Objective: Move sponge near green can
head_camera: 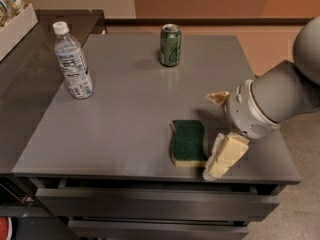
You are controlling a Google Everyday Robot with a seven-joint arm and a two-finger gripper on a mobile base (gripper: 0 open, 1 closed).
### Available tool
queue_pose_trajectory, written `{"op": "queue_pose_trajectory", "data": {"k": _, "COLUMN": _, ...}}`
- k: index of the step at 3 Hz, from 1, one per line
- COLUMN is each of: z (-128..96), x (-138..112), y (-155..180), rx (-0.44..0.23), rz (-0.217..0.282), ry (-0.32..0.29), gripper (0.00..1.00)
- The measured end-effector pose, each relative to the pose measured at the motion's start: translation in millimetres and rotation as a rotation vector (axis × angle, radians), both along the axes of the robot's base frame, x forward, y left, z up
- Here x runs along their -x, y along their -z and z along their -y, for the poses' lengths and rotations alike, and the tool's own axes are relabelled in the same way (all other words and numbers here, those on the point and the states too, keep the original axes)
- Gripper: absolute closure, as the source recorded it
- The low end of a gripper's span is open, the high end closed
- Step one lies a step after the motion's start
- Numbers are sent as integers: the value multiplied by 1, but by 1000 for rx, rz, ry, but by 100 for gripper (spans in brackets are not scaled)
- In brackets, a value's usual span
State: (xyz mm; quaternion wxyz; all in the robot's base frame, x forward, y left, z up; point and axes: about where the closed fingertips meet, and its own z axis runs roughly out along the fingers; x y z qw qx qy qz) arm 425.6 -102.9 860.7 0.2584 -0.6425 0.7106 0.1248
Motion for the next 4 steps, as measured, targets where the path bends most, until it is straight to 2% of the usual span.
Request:
{"op": "queue_pose_trajectory", "data": {"k": 2, "z": -20, "x": 2, "y": 25, "rx": -12, "rz": -31, "ry": -36, "gripper": 0}}
{"op": "queue_pose_trajectory", "data": {"k": 3, "z": -25, "x": 0, "y": 29, "rx": -6, "rz": -49, "ry": -42, "gripper": 18}}
{"op": "queue_pose_trajectory", "data": {"k": 4, "z": -27, "x": -5, "y": 26, "rx": -3, "rz": -54, "ry": -32, "gripper": 49}}
